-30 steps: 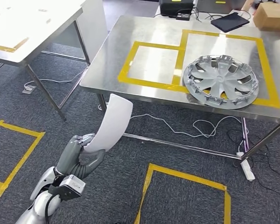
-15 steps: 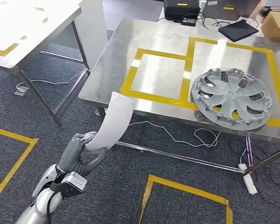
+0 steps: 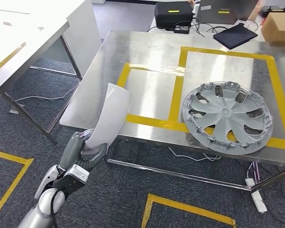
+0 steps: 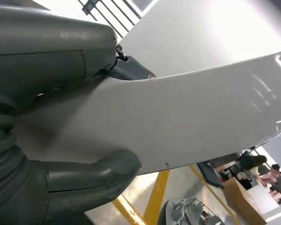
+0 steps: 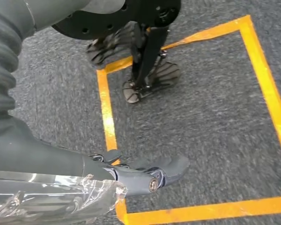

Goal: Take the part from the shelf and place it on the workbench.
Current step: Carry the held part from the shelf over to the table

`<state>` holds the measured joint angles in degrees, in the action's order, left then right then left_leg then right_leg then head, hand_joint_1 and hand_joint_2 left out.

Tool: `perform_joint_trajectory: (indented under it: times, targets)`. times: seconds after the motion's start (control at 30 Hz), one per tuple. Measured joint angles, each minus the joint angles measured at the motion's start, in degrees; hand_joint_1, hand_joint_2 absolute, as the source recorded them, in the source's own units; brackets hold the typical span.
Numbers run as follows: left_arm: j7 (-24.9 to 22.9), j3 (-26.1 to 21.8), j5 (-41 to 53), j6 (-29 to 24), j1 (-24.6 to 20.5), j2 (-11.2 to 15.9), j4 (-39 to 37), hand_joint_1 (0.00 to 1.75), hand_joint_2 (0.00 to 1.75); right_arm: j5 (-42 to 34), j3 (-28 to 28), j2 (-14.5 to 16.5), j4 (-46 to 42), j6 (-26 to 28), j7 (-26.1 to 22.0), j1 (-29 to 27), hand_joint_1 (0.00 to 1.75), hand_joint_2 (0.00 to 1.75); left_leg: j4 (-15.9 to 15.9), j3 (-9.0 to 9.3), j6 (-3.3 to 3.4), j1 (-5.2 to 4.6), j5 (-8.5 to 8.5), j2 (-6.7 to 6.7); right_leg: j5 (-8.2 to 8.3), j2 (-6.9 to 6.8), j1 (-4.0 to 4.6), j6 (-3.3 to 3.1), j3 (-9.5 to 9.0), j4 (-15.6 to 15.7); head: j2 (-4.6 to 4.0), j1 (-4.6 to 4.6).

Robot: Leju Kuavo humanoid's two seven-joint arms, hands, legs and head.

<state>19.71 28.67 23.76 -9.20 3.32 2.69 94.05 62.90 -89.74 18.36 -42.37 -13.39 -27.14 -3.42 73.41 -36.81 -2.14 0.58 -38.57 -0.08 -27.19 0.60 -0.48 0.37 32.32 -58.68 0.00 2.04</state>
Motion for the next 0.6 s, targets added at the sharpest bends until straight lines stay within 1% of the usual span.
perform_joint_trajectory:
  times: [0.03, 0.07, 0.1, 0.13, 0.17, 0.2, 0.23, 0.27, 0.3, 0.33, 0.37, 0.4, 0.43, 0.47, 0.5, 0.53, 0.57, 0.6]
  targets:
    - [-0.1, -0.1, 0.0, 0.0, 0.0, 0.0, -0.1, 1.75, 1.75, 0.0, 0.0, 0.0, 0.0, 0.1, 0.0, 0.0, 0.0, 1.75, -1.0, -1.14, 0.23, -0.15, -1.05, 0.0, -0.76, 0.25, 0.0, 0.0, -1.24, 0.2, 0.0, 0.01]
    - [-0.1, -0.3, 0.0, 0.0, 0.0, -0.1, -0.3, 1.75, 1.75, 0.0, 0.0, 0.0, 0.1, 0.1, 0.0, 0.0, 0.0, 1.75, -3.2, -1.64, 0.57, -0.37, -0.05, 0.0, -1.56, 0.45, 0.01, 0.02, -2.43, 0.4, 0.0, 0.01]
    - [-0.1, -0.4, 0.0, 0.0, 0.0, -0.1, -0.4, 1.75, 1.75, 0.0, 0.0, 0.0, 0.1, 0.1, 0.0, -0.1, 0.0, 1.75, -6.2, -1.7, 1.07, -0.64, 3.07, 0.01, -2.38, 0.59, 0.02, 0.1, -3.39, 0.5, 0.0, 0.03]
    - [-0.2, -0.6, 0.0, -0.1, 0.0, -0.1, -0.5, 1.75, 1.75, 0.1, 0.0, 0.0, 0.2, 0.1, 0.0, -0.1, 0.0, 1.75, -9.4, -1.79, 1.61, -1.04, 6.9, 0.02, -3.24, 0.73, 0.09, 0.28, -4.31, 0.5, 0.0, 0.02]
    - [-0.5, -0.7, 0.1, -0.3, 0.0, -0.1, -0.5, 1.75, 1.75, 0.1, 0.0, 0.0, 0.3, 0.2, 0.0, -0.1, 0.0, 1.75, -11.9, -1.75, 2.06, -1.39, 9.92, -0.14, -4.15, 0.88, 0.19, 0.5, -5.03, 0.6, 0.0, 0.09]
    - [-0.8, -0.9, 0.3, -0.6, 0.0, -0.3, -0.6, 1.75, 1.75, 0.1, 0.0, 0.0, 0.4, 0.2, 0.0, -0.1, 0.0, 1.75, -13.6, -1.63, 2.33, -1.62, 11.75, -0.31, -5.11, 0.97, 0.3, 0.72, -5.77, 0.9, 0.0, 0.1]
    - [-1.2, -1.0, 0.5, -0.9, 0.0, -0.5, -0.7, 1.75, 1.75, 0.2, 0.0, 0.0, 0.5, 0.3, 0.0, 0.0, 0.0, 1.75, -14.6, -1.42, 2.42, -1.72, 11.99, -0.54, -5.35, 1.03, 0.46, 1.02, -6.68, 1.0, 0.0, 0.1]
    - [-1.6, -1.1, 0.8, -1.2, -0.1, -0.8, -0.7, 1.75, 1.75, 0.2, 0.0, 0.0, 0.5, 0.3, 0.0, 0.0, 0.0, 1.75, -15.1, -0.62, 2.47, -1.55, 11.66, -0.78, -5.49, 1.03, 0.58, 1.3, -7.5, 1.1, 0.01, 0.17]
    - [-1.9, -1.3, 1.2, -1.4, -0.3, -1.1, -0.8, 1.75, 1.75, 0.3, 0.0, 0.0, 0.6, 0.3, 0.0, 0.0, 0.0, 1.75, -15.6, 0.34, 2.58, -1.34, 12.22, -0.79, -5.55, 0.9, 0.69, 1.58, -8.19, 0.8, 0.0, 0.13]
    - [-2.1, -1.4, 1.6, -1.6, -0.4, -1.2, -0.9, 1.75, 1.75, 0.4, 0.0, 0.0, 0.6, 0.3, 0.1, 0.0, 0.0, 1.75, -16.0, 1.39, 2.83, -1.12, 12.93, -0.74, -5.59, 0.7, 0.77, 1.91, -8.32, -0.6, 0.0, -0.06]
    - [-2.2, -1.5, 2.1, -1.7, -0.5, -1.3, -1.0, 1.75, 1.75, 0.6, 0.0, 0.0, 0.6, 0.3, 0.1, 0.1, 0.0, 1.75, -16.1, 2.47, 3.1, -0.95, 13.53, -0.59, -6.44, 0.51, 0.73, 2.21, -7.59, -2.7, -0.01, -0.34]
    - [-2.3, -1.6, 2.6, -1.7, -0.6, -1.4, -1.1, 1.75, 1.75, 0.8, 0.0, 0.0, 0.7, 0.3, 0.2, 0.1, 0.0, 1.75, -16.3, 3.29, 3.33, -0.87, 13.91, -0.42, -7.65, 0.29, 0.64, 2.51, -5.89, -5.9, -0.01, -0.57]
    - [-2.4, -1.6, 3.1, -1.7, -0.7, -1.5, -1.2, 1.75, 1.75, 1.0, 0.0, 0.0, 0.7, 0.3, 0.3, 0.2, 0.0, 1.75, -16.2, 3.99, 3.48, -0.82, 13.63, -0.31, -9.15, 0.12, 0.49, 2.79, -3.55, -9.3, 0.0, -0.86]
    - [-2.6, -1.6, 3.7, -1.5, -0.8, -1.7, -1.4, 1.75, 1.75, 1.2, 0.0, 0.0, 0.7, 0.2, 0.4, 0.2, 0.0, 1.75, -16.2, 4.63, 3.48, -0.76, 13.07, -0.29, -10.75, 0.04, 0.33, 3.05, -1.02, -12.1, 0.0, -0.96]
    - [-2.8, -1.5, 4.3, -1.4, -0.9, -1.7, -1.5, 1.75, 1.75, 1.5, 0.0, 0.0, 0.7, 0.2, 0.5, 0.1, 0.0, 1.75, -16.2, 5.28, 3.4, -0.66, 12.48, -0.33, -12.02, -0.02, 0.2, 3.3, 1.11, -13.5, 0.01, -0.99]
    - [-3.1, -1.4, 5.0, -1.2, -1.1, -1.8, -1.7, 1.75, 1.75, 1.7, 0.0, 0.0, 0.7, 0.2, 0.6, 0.0, 0.0, 1.75, -16.2, 6.05, 3.25, -0.52, 11.8, -0.43, -12.45, -0.05, 0.04, 3.55, 2.5, -13.1, 0.0, -1.11]
    - [-3.4, -1.3, 5.6, -0.9, -1.3, -1.9, -1.9, 1.75, 1.75, 1.9, 0.0, 0.0, 0.7, 0.2, 0.6, -0.1, 0.0, 1.75, -16.2, 6.95, 3.04, -0.36, 11.02, -0.53, -11.44, -0.08, -0.15, 3.81, 3.2, -11.2, 0.0, -1.15]
    - [-3.8, -1.1, 6.3, -0.8, -1.5, -1.9, -2.2, 1.75, 1.75, 2.1, 0.0, 0.0, 0.7, 0.1, 0.6, -0.2, 0.0, 1.75, -16.2, 7.84, 2.76, -0.22, 10.21, -0.6, -8.62, -0.13, -0.39, 4.06, 3.5, -8.2, 0.0, -1.19]
